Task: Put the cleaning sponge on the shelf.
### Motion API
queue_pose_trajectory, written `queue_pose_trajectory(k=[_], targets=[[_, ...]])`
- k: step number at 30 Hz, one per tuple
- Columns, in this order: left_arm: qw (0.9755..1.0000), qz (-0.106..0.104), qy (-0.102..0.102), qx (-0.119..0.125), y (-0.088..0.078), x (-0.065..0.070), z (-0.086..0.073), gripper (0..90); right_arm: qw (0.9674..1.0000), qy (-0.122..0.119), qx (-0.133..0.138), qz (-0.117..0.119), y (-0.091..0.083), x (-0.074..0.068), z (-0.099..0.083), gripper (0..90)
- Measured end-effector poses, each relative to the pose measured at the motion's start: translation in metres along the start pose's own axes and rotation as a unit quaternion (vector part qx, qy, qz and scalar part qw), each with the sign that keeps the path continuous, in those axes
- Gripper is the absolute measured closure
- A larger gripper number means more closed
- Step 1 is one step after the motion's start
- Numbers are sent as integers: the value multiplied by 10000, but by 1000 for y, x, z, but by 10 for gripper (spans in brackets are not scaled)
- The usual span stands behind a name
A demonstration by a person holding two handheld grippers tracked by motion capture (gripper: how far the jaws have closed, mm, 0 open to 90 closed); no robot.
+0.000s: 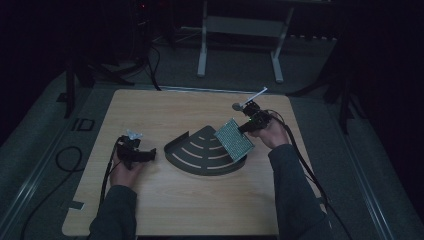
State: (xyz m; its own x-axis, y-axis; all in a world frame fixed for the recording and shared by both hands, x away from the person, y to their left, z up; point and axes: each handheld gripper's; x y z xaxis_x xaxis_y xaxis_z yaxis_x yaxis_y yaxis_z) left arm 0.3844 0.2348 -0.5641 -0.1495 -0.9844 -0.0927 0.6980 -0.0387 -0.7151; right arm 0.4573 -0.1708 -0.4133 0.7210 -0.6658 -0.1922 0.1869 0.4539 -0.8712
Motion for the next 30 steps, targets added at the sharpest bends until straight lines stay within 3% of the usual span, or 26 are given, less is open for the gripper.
queue_pose_trajectory(k=[30], targets=[[10000,-1,0,0,0,0,0,52,9998,-70,-177,32,24,-9,2,898]])
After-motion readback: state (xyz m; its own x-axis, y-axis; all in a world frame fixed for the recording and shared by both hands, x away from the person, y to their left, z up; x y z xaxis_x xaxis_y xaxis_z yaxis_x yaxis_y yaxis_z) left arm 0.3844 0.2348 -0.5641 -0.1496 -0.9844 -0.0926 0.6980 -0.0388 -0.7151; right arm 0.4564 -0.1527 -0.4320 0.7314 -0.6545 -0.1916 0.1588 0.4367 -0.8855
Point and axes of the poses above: each handheld gripper's, and its own axes: y roughly forward along the jaws, z roughly out of its top, x roughly to its right, and after that the axes turned 8 degrees about z, right-handed
